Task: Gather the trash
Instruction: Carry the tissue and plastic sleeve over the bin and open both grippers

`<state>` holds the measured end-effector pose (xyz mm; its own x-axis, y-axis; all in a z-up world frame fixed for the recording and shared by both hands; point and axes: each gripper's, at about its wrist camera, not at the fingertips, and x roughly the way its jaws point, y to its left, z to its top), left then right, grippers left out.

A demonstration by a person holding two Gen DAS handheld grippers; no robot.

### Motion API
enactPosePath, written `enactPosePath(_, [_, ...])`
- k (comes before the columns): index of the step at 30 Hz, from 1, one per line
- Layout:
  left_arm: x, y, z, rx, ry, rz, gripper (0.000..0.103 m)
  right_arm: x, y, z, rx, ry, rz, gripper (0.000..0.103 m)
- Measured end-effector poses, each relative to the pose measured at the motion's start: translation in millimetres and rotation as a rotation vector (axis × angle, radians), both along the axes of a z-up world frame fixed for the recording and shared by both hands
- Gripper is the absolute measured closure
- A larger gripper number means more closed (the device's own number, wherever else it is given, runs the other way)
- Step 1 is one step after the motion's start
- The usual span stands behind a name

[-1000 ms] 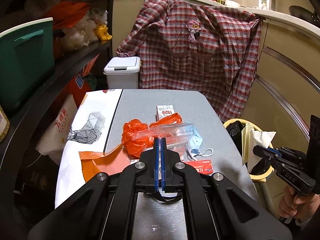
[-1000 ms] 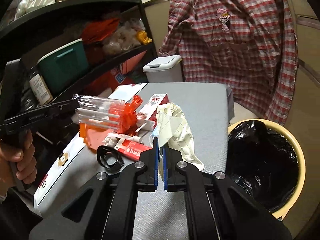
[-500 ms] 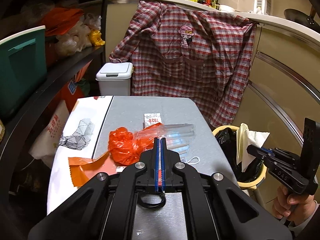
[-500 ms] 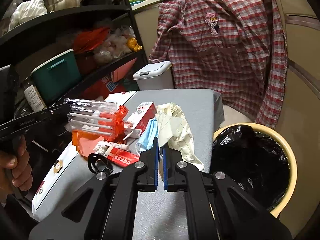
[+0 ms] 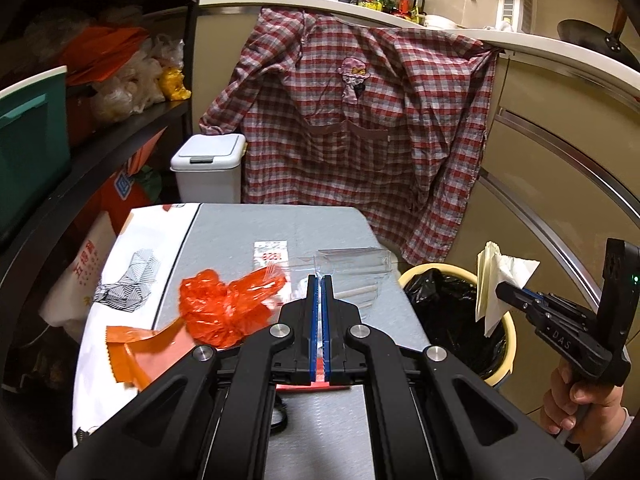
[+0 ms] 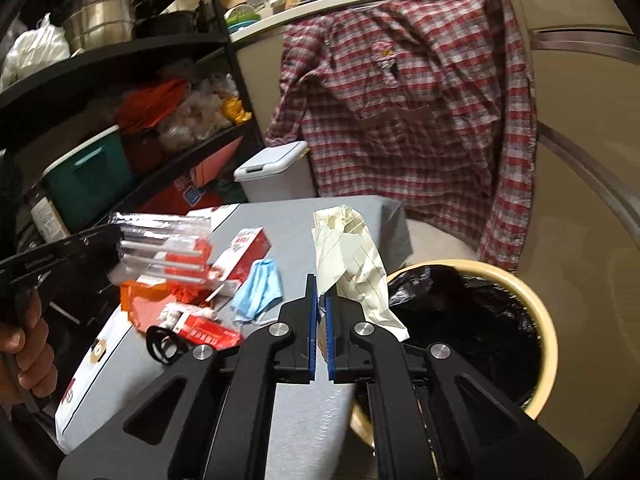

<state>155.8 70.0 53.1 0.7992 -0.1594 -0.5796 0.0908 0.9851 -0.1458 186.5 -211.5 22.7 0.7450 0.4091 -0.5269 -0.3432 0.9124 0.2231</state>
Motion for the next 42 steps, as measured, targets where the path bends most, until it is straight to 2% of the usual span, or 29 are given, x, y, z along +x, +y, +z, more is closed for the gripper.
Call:
enactPosePath(20, [18,-74,-1,-0.005,-0.004,-0.109,0.101,11,-66,4,-0.001,-0.007,-0.123,0.099])
enactPosePath(31, [31,-124,-15,0.016,0.029,-0.177,0.101,13,-81,-1,-0.016,0.006,-0.146,0.099])
enactPosePath(42, [41,-145,-28,0.023,0.057,-0.222,0.101,20,-88,-6,-0.013,0.024,-0.149,0.097])
